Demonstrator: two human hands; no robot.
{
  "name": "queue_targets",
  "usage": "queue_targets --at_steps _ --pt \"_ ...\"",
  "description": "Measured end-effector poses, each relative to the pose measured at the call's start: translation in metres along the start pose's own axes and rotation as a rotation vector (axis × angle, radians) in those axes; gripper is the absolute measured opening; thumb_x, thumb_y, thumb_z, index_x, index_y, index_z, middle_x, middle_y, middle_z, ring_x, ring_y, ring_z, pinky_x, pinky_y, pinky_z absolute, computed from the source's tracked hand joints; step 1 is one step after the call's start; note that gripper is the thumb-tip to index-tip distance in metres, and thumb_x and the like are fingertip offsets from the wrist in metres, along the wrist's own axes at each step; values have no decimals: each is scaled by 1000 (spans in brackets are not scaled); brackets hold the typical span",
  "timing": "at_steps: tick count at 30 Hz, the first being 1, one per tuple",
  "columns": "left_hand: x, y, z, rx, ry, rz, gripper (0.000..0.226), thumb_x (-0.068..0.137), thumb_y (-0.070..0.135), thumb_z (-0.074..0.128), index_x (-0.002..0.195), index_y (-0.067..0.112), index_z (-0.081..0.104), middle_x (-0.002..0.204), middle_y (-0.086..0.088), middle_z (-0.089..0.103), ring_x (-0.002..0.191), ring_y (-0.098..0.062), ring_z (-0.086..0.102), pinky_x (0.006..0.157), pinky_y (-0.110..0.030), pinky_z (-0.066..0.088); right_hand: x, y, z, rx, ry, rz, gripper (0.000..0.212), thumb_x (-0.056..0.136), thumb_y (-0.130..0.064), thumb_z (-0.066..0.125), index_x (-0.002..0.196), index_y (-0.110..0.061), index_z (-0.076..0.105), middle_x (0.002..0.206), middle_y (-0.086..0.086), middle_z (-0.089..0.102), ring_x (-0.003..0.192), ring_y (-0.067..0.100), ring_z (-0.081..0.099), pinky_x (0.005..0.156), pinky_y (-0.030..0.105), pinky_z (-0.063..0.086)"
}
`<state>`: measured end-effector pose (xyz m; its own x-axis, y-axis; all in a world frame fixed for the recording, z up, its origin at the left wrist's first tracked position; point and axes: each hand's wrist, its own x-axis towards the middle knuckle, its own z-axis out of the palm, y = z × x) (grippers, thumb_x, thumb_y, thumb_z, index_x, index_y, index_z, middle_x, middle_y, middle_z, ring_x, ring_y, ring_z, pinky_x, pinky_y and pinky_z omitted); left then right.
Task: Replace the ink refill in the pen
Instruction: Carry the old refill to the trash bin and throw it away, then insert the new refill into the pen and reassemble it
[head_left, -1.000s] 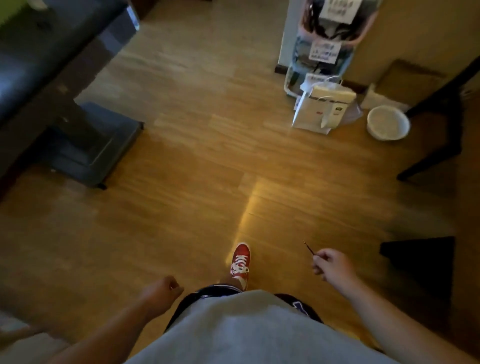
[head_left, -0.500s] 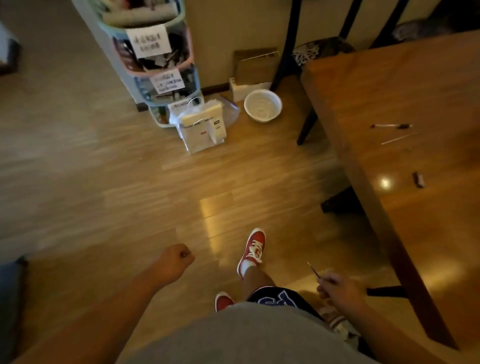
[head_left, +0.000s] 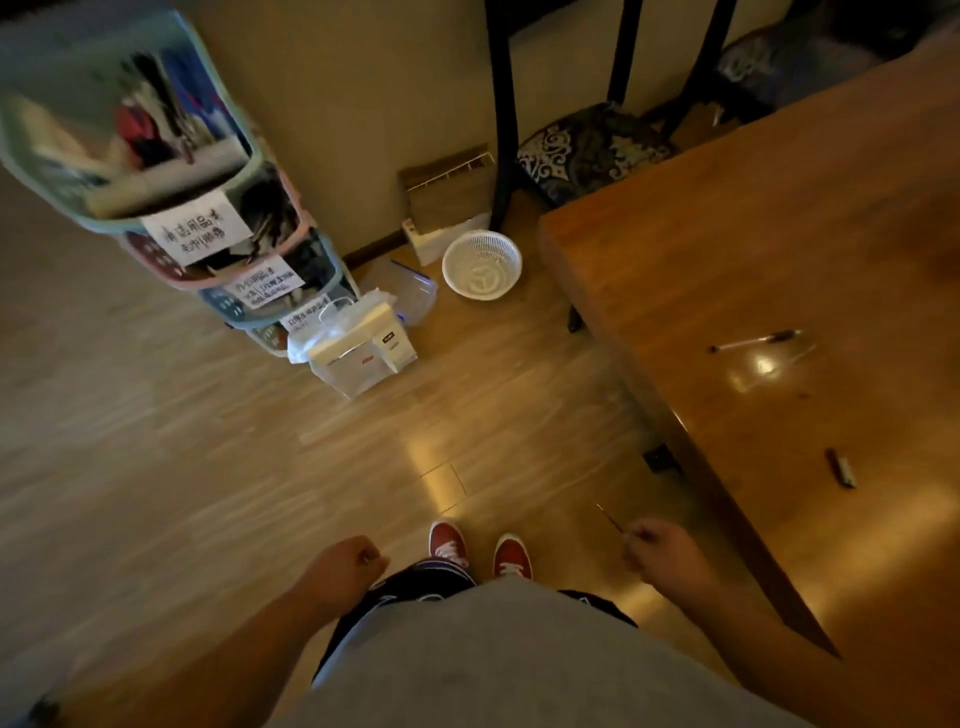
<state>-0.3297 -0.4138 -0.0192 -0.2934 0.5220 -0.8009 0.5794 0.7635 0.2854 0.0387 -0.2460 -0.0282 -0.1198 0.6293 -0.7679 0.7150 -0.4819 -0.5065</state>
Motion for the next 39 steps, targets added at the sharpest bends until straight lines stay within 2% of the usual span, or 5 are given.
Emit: queue_targets --at_steps 8,17,20,26,39 --pt "90 70 -94 120 -56 93 19 95 35 53 85 22 60 92 -4 65 84 -19 61 66 -26 42 62 -90 -31 124 120 -56 18 88 -11 62 71 -12 68 63 -1 65 64 16 62 61 29 49" --pt "179 291 -163 236 -90 501 12 89 23 66 89 12 68 87 -6 67 81 -18 61 68 -23 45 47 -102 -85 447 392 54 17 93 -11 58 81 -14 70 73 5 69 66 15 63 60 27 49" --pt "181 371 -149 299 -163 687 14 90 27 64 95 15 68 90 -5 69 86 -21 64 79 -35 52 36 -85 -101 603 504 140 17 94 -12 56 85 -13 70 83 10 71 71 18 64 59 22 48" --pt "169 488 -80 496 -322 897 6 91 39 60 91 33 61 84 12 62 78 -6 61 61 -25 46 17 -34 -134 882 679 281 14 95 -12 55 90 -7 68 84 12 71 73 21 64 64 31 51" --pt "158 553 46 688 8 919 17 86 43 62 87 31 50 86 9 51 69 -9 56 62 -35 56 12 29 -245 1019 678 186 17 90 -22 63 77 -22 74 77 -6 77 59 -5 64 54 14 43"
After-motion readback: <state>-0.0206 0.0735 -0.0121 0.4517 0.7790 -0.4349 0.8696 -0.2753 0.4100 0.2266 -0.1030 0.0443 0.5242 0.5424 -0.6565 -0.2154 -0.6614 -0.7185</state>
